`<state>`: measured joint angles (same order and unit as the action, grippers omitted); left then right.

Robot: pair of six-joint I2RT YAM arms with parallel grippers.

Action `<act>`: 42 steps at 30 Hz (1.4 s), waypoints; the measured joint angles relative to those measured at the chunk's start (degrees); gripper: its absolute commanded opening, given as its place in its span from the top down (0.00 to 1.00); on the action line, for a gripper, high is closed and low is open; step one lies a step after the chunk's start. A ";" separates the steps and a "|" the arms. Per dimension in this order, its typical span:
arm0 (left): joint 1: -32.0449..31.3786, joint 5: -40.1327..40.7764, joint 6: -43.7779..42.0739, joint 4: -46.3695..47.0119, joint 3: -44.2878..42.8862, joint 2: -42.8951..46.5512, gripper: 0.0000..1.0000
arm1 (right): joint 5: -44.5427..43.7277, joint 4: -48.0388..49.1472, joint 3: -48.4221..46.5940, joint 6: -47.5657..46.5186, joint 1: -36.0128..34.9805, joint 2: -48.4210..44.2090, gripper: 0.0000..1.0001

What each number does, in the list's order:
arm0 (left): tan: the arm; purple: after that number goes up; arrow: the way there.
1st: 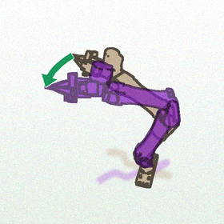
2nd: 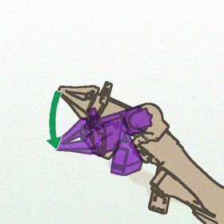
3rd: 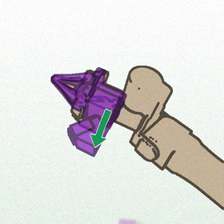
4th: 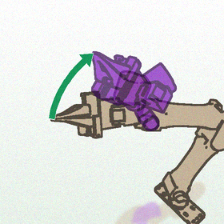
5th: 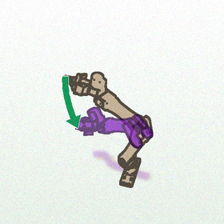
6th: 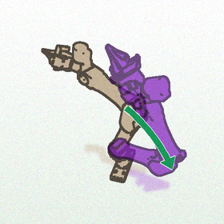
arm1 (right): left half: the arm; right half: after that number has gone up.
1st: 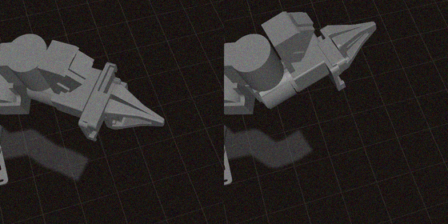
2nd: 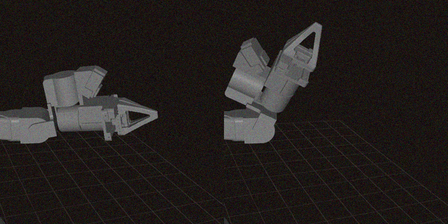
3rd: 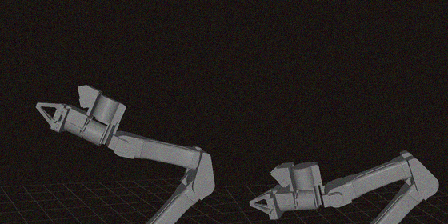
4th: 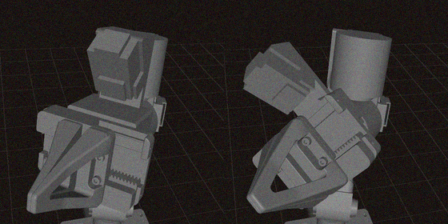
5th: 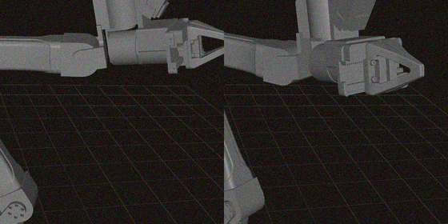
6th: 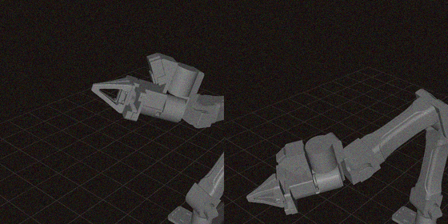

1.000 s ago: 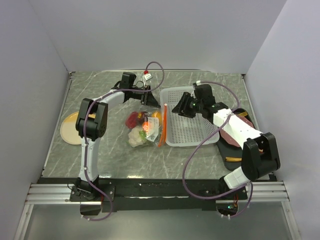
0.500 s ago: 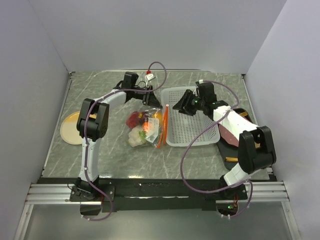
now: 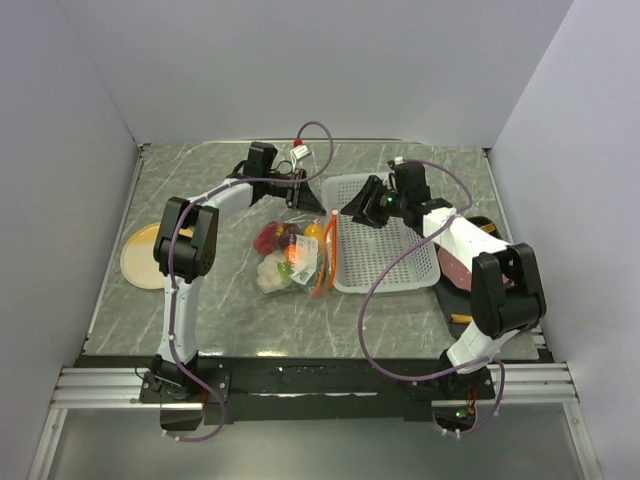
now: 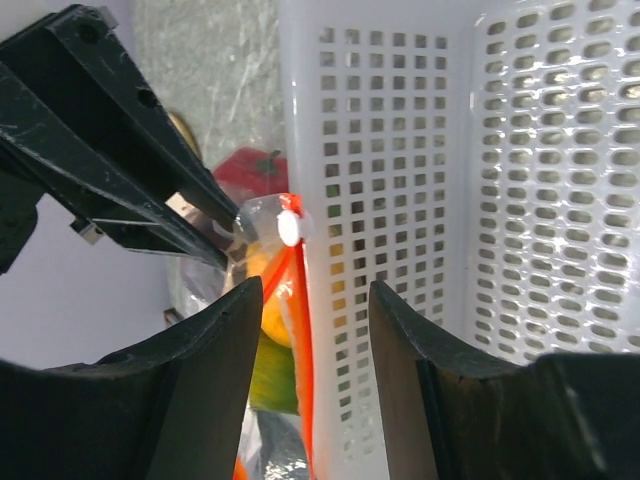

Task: Place the food in the zip-top bag and seal the zipper
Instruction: Zip the zipper food storage bag at the center of the board.

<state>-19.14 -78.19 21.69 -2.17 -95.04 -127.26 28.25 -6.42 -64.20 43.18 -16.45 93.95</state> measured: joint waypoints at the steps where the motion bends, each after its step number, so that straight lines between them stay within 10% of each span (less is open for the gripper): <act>1: 0.00 0.00 0.02 0.00 0.00 0.02 0.73 | 0.35 0.28 -0.11 0.37 0.07 0.17 0.45; 18: -0.24 0.02 -0.17 -0.20 0.17 0.07 0.74 | 4.92 7.78 -2.12 6.97 0.26 7.54 0.62; 42: -0.24 0.04 0.52 1.99 0.94 1.42 0.78 | 8.17 11.52 -0.74 8.83 0.31 7.67 0.57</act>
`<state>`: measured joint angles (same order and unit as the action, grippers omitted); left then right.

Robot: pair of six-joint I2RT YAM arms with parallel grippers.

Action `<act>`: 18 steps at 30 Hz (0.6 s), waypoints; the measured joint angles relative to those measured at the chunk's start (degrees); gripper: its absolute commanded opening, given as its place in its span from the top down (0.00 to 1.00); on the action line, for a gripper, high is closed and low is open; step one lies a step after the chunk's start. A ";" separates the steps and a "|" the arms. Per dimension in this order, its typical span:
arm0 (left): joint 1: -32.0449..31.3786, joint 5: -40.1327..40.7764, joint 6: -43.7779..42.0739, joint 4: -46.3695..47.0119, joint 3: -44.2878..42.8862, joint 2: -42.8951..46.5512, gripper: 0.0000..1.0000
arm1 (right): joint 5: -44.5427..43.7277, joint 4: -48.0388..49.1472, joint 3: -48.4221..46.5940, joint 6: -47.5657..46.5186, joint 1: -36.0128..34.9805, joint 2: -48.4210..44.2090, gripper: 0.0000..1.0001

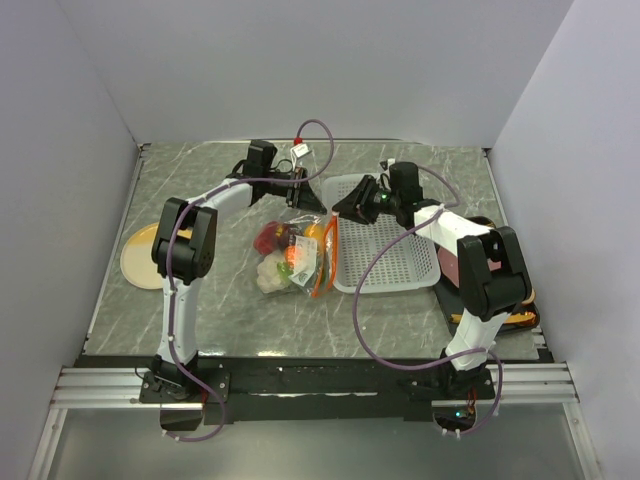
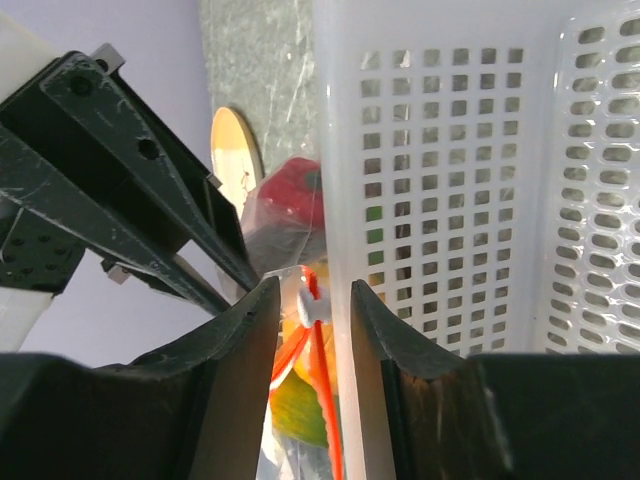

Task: Place the food in the zip-top bag and seal the zipper
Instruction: Zip the zipper food storage bag at the center of the board.

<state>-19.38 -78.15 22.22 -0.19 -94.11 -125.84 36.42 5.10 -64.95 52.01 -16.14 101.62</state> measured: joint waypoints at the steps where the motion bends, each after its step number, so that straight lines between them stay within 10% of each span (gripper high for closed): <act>1: 0.00 0.00 0.00 0.00 0.00 0.00 0.78 | -0.13 0.02 0.15 0.02 0.00 0.00 0.57; 18: 0.00 0.13 0.17 0.09 0.02 0.00 0.78 | 0.74 1.92 0.85 0.87 0.02 0.09 0.83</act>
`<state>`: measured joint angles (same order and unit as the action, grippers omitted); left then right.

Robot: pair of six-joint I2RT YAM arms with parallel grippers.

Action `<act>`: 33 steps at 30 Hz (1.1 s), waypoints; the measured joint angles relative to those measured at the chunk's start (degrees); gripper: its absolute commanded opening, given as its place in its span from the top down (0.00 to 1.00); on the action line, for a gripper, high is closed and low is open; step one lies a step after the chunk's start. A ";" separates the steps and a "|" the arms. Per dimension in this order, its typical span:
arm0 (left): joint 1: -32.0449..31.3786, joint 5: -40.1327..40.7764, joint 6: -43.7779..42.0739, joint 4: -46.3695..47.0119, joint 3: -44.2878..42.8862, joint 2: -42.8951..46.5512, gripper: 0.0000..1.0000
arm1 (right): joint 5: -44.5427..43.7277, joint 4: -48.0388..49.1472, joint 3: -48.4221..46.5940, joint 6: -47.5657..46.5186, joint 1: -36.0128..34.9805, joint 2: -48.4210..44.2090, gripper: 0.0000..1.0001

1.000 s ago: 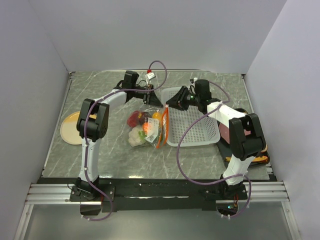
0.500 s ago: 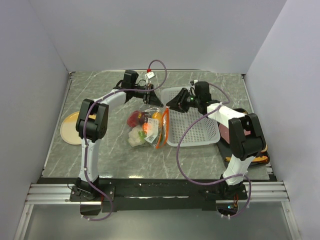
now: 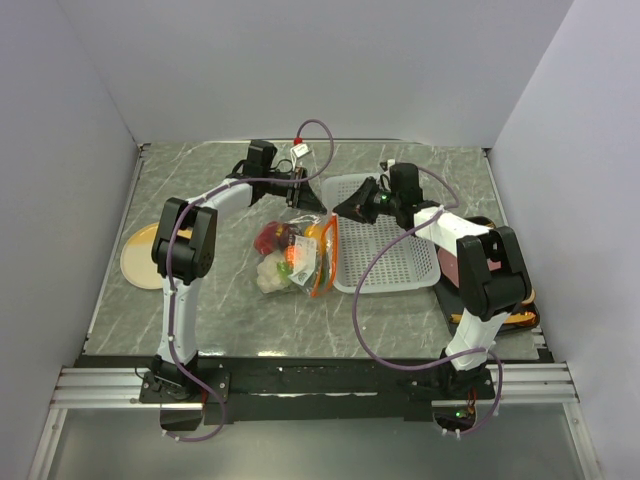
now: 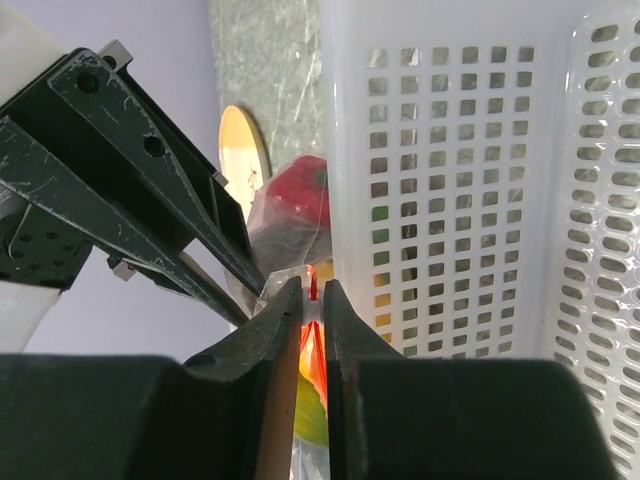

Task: Place the food in the zip-top bag and seal the zipper
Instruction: Zip the zipper food storage bag at the center of the board.

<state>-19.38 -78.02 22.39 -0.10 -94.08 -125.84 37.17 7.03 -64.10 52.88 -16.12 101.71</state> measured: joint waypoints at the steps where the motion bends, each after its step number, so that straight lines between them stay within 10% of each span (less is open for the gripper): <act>1: 0.00 0.00 0.07 0.09 0.00 0.00 0.78 | 0.07 0.31 0.15 0.04 0.00 0.00 0.79; 4: 0.00 0.02 0.46 0.35 0.00 0.00 0.78 | 0.37 1.16 0.98 0.46 0.00 0.00 0.61; 8: 0.02 0.09 0.94 0.85 0.00 0.00 0.78 | 0.72 1.27 1.79 0.44 0.00 0.00 0.60; 22: 0.09 0.31 1.31 1.40 0.61 0.02 0.76 | 0.85 1.88 2.75 0.48 0.00 -0.02 0.92; 26: 0.15 0.39 1.77 2.10 0.61 0.00 0.35 | 1.01 1.97 2.75 0.44 0.00 -0.17 0.95; 33: 0.28 0.07 7.28 6.36 0.31 -0.02 0.20 | 1.97 1.95 2.75 -2.14 -0.02 -1.84 0.98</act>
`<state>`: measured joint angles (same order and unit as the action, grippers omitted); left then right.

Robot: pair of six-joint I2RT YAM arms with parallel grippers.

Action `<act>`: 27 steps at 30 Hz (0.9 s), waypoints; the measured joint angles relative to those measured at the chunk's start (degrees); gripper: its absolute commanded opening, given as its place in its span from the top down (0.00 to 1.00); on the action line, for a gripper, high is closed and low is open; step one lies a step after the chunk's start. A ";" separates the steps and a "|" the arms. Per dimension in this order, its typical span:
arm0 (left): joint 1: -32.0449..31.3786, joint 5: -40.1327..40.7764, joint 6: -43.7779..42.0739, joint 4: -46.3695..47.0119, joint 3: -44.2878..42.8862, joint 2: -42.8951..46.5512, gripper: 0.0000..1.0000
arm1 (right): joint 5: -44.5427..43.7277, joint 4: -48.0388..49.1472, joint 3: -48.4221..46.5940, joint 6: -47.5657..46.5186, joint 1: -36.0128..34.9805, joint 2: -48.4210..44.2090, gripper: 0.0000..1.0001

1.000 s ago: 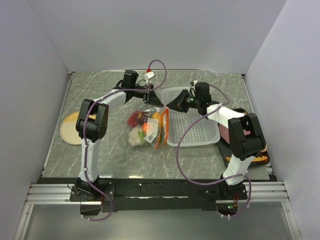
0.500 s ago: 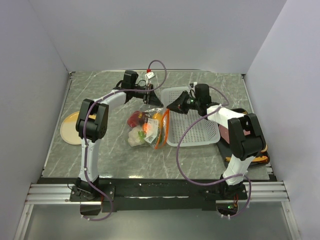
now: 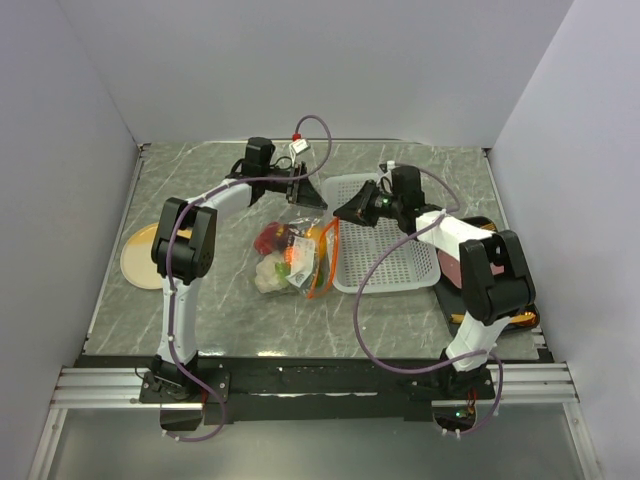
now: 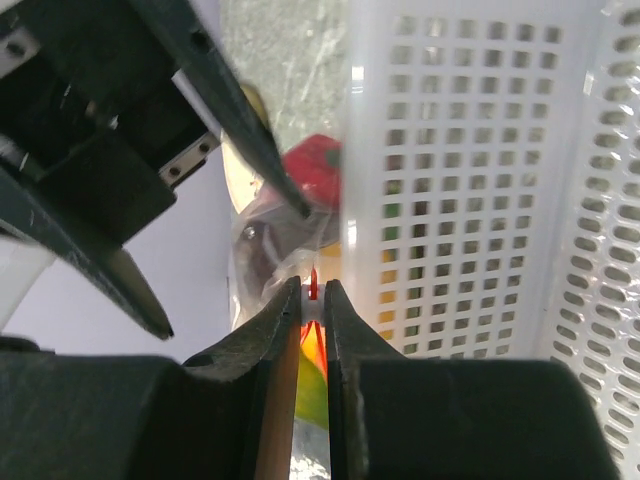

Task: Place the food in the zip-top bag and seal the zipper
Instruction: Zip the zipper food storage bag at the center of the board.

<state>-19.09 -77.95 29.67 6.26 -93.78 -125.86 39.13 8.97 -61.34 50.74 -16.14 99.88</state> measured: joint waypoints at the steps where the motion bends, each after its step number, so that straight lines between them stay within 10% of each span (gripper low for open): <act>1: 0.00 -0.20 1.18 1.40 -0.07 -0.04 0.20 | 0.26 0.02 0.00 -0.57 0.02 -0.44 0.98; 27: -0.35 -5.57 42.77 54.62 7.61 -6.14 0.37 | 1.86 0.42 -0.55 -7.19 -1.99 -4.39 0.97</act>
<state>-19.44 -83.53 72.44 60.88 -86.17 -132.00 40.99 9.39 -61.89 43.55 -18.13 95.48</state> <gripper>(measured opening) 0.657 0.179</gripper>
